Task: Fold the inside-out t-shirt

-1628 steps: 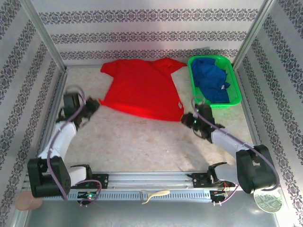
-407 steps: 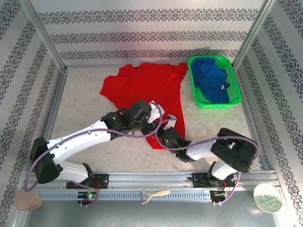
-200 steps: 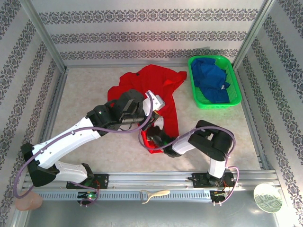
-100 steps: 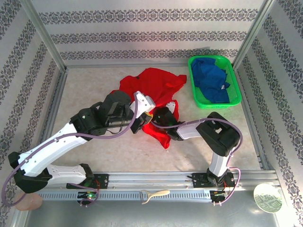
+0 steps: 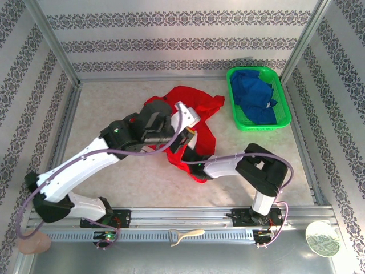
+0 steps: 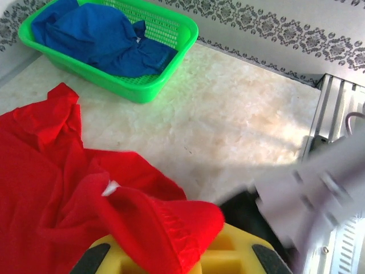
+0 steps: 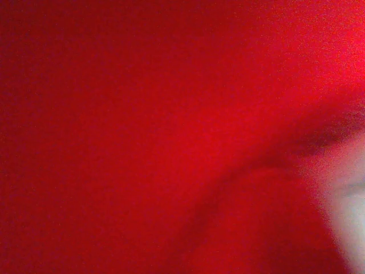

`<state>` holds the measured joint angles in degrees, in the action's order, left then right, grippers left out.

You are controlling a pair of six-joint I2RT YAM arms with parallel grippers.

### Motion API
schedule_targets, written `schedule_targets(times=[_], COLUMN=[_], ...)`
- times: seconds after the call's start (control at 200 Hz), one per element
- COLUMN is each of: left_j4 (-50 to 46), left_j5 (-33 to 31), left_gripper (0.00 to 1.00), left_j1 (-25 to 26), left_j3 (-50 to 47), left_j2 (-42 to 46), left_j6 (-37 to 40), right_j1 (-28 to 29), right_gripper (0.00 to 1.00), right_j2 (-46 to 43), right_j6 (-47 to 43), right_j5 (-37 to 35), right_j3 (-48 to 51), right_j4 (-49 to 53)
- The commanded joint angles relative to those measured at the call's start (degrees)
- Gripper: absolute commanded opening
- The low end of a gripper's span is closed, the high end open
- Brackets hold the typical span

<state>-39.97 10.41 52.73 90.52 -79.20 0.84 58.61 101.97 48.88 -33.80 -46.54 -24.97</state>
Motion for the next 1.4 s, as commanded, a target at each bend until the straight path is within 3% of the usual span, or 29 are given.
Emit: schedule_targets(times=[0.0,0.13,0.31,0.385,0.505,0.58,0.679,0.859,1.394], left_j4=[1.0,0.1,6.4,10.6,19.9,23.6,27.2,30.9,50.1], left_j5=[3.5,5.0,7.0,7.5,9.6,9.9,9.9,10.3,19.7], left_gripper=[0.0,0.0,0.0,0.0,0.0,0.0,0.0,0.0,0.0], left_j1=[-0.4,1.4,2.9,3.0,4.1,6.4,10.5,17.2,22.4], left_j3=[4.5,3.9,-7.0,-11.6,-17.1,-17.1,-14.3,-9.2,-5.6], left_j2=[-3.1,-0.5,9.8,13.6,15.4,13.9,10.8,7.5,4.2], left_j6=[-2.5,-4.4,-11.0,-15.0,-21.7,-23.6,-24.6,-25.9,-36.0], right_j1=[2.5,-2.1,-9.9,-12.1,-14.2,-14.8,-16.1,-18.2,-21.2], right_gripper=[0.0,0.0,0.0,0.13,0.51,0.62,0.7,0.72,0.84], right_j2=[5.8,9.4,7.9,7.0,7.5,8.2,9.9,13.5,18.0], right_j6=[-2.1,-1.0,-0.2,-1.5,-4.6,-5.9,-5.5,-5.1,-2.5], right_j5=[-8.7,-2.4,4.0,6.2,9.6,10.5,12.0,15.3,16.9], right_j3=[-6.8,-11.4,-12.1,-12.1,-14.6,-16.3,-18.4,-22.8,-28.1], right_j4=[6.7,7.6,11.0,12.2,15.8,17.9,19.6,21.7,26.3])
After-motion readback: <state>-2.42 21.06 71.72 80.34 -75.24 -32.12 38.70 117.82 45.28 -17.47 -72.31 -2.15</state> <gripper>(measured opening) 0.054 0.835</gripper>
